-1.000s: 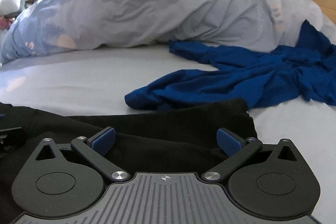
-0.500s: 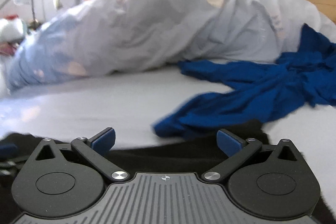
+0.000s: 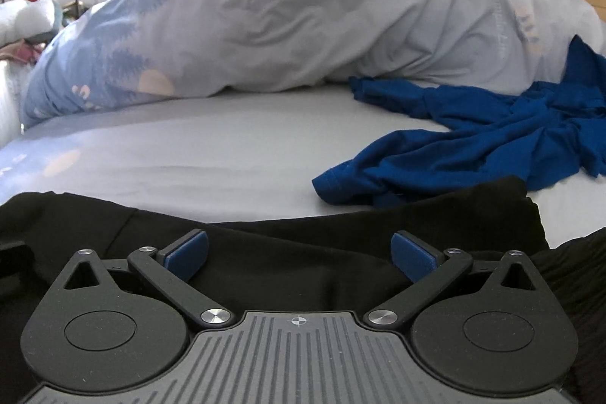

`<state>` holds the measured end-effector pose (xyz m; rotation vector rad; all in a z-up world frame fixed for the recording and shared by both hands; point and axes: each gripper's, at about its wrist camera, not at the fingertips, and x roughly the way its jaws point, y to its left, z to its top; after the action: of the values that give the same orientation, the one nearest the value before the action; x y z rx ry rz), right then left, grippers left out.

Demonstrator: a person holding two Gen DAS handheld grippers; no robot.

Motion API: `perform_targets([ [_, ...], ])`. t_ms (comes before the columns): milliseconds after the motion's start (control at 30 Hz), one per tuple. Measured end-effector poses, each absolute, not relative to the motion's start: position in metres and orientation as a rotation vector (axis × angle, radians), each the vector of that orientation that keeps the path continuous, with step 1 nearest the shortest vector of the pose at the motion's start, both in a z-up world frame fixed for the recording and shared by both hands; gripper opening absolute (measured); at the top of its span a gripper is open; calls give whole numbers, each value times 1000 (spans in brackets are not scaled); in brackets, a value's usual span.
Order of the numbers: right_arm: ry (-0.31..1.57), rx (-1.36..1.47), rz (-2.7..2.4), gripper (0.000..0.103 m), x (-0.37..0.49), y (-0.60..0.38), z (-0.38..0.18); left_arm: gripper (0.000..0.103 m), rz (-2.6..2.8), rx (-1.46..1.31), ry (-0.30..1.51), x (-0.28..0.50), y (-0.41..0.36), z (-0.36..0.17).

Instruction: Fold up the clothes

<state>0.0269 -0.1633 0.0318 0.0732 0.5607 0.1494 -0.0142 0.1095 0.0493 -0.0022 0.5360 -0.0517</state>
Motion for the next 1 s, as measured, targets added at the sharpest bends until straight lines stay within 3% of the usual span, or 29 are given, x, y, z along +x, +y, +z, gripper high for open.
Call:
perform_targets([
  [367, 550, 72, 148, 103, 23, -162, 35, 103, -140, -124, 594, -15, 141, 70],
  [633, 474, 20, 130, 103, 21, -137, 50, 103, -202, -416, 660, -29, 234, 86],
  [800, 443, 8, 147, 103, 30, -111, 64, 103, -206, -700, 763, -26, 286, 60],
  [1000, 388, -16, 215, 103, 6, -85, 81, 103, -427, -833, 829, 5, 279, 25],
])
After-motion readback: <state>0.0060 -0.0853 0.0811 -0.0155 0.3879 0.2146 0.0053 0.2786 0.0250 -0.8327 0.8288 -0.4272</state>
